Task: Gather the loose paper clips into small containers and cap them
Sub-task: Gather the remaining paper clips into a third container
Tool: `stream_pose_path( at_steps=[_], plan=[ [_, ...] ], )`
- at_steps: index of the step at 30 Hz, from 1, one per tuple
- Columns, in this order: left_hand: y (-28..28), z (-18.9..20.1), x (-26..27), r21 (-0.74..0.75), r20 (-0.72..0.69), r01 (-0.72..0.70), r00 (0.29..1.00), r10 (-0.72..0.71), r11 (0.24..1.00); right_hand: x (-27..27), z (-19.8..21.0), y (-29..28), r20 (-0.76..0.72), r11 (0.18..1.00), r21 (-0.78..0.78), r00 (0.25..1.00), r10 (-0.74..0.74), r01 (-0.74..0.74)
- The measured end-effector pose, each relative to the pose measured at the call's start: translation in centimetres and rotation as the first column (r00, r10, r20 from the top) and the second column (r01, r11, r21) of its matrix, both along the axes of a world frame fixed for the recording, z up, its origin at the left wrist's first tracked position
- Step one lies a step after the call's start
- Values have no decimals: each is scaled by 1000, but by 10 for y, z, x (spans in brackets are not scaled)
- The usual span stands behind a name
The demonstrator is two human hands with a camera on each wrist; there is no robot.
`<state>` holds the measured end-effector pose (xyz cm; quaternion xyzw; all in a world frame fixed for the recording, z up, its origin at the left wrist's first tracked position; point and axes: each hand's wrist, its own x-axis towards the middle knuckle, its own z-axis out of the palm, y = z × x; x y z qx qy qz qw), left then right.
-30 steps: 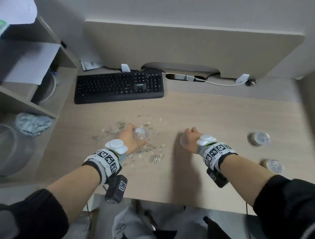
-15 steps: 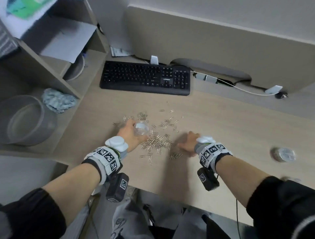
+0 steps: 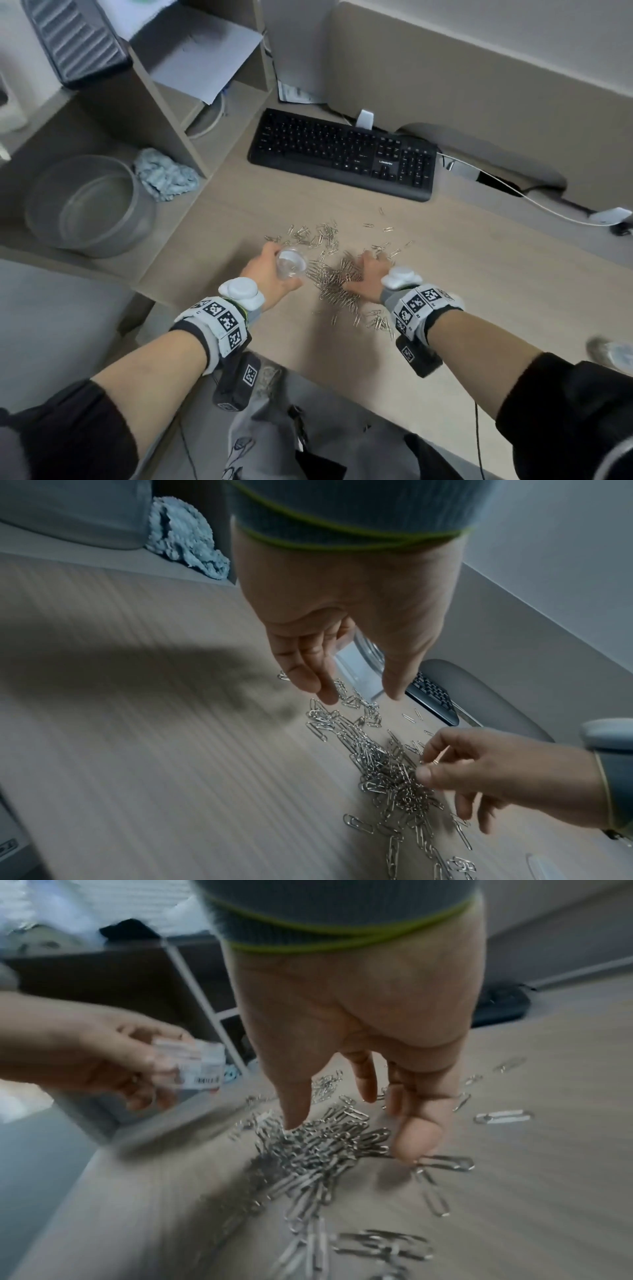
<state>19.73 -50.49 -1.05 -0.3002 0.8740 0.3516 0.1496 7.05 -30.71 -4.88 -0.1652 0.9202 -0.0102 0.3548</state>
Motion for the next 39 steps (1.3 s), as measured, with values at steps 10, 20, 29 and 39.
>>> stream_pose_path(
  at_steps=[10,20,29,39],
  plan=[
    [-9,3,1,-37,8,32,999,-32,999,30,3,-39,-70,978,96,979,191,-184],
    [-17,-2,11,-52,29,49,998,-47,997,37,-1,-61,-57,946,154,953,297,-285],
    [-10,-8,14,-56,31,73,997,-71,996,11,10,-21,123,995,-100,992,18,-5],
    [34,-7,-12,-8,71,165,984,-164,986,-8,65,-2,462,737,-434,830,-312,518]
  ],
)
